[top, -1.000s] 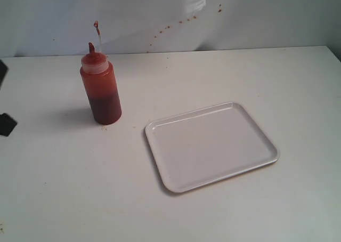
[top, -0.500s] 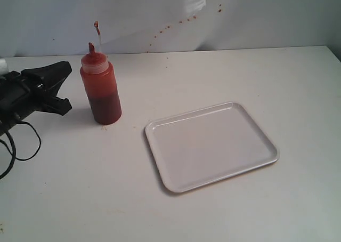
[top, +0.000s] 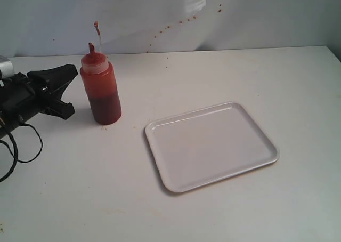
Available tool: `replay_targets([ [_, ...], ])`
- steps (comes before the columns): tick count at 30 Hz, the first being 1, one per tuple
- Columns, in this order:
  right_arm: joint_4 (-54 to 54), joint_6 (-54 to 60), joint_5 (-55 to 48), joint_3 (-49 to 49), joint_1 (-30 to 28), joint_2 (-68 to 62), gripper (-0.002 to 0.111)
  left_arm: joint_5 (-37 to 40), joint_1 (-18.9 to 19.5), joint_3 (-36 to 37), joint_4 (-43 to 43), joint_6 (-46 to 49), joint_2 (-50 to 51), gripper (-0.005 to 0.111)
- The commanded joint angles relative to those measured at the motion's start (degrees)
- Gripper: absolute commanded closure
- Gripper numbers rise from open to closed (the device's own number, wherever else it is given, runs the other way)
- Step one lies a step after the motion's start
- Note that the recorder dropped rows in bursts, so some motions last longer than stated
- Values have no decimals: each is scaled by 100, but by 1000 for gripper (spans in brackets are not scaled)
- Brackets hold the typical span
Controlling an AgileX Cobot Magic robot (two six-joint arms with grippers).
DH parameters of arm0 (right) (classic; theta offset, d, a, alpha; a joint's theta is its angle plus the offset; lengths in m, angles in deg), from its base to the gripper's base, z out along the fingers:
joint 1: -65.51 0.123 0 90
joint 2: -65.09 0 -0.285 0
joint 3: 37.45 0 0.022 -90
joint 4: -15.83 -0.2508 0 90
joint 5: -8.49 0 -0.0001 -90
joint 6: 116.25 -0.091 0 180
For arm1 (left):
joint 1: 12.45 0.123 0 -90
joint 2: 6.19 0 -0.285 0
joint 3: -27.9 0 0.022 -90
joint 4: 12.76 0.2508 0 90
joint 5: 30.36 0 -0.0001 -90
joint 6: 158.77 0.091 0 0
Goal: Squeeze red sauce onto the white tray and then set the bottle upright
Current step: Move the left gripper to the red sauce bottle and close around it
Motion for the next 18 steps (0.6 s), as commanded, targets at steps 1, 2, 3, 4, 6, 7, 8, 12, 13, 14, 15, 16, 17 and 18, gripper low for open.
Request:
replay_targets([
  [1,-15,-2,7,-23,19,36,108,-95,-29,-19,73,14,13,107],
  [2,-15,-2,7,-23,19,36,108,-95,-29,-31,73,14,13,107],
  [3,-15,-2,7,-23,19,36,108,-95,-29,-58,73,14,13,107],
  [4,-15,-2,7,-23,19,36,108,-95,-29,-69,73,14,13,107],
  [6,-15,-2,7,-23,19,36,108,-95,-29,-72,73,30,13,107],
  [7,-15,-2,7,-23,19,36,108,-95,-29,-72,73,28,13,107],
  [8,-15,-2,7,-23,19,36,108,-95,-29,-72,73,28,13,107],
  [12,-15,-2,7,-23,19,36,108,-1,-29,-72,73,28,13,104],
  [13,-15,-2,7,-23,19,36,108,2,-29,-72,73,28,13,102],
  [14,-15,-2,7,-23,19,36,108,2,-29,-72,73,28,13,100],
  [15,-15,-2,7,-23,19,36,108,2,-29,-72,73,28,13,98],
  [16,-15,-2,7,-23,19,36,108,15,-29,-72,73,28,13,96],
  [17,-15,-2,7,-23,19,36,108,29,-29,-72,73,28,13,92],
  [18,-15,-2,7,-23,19,36,108,40,-29,-72,73,28,13,89],
])
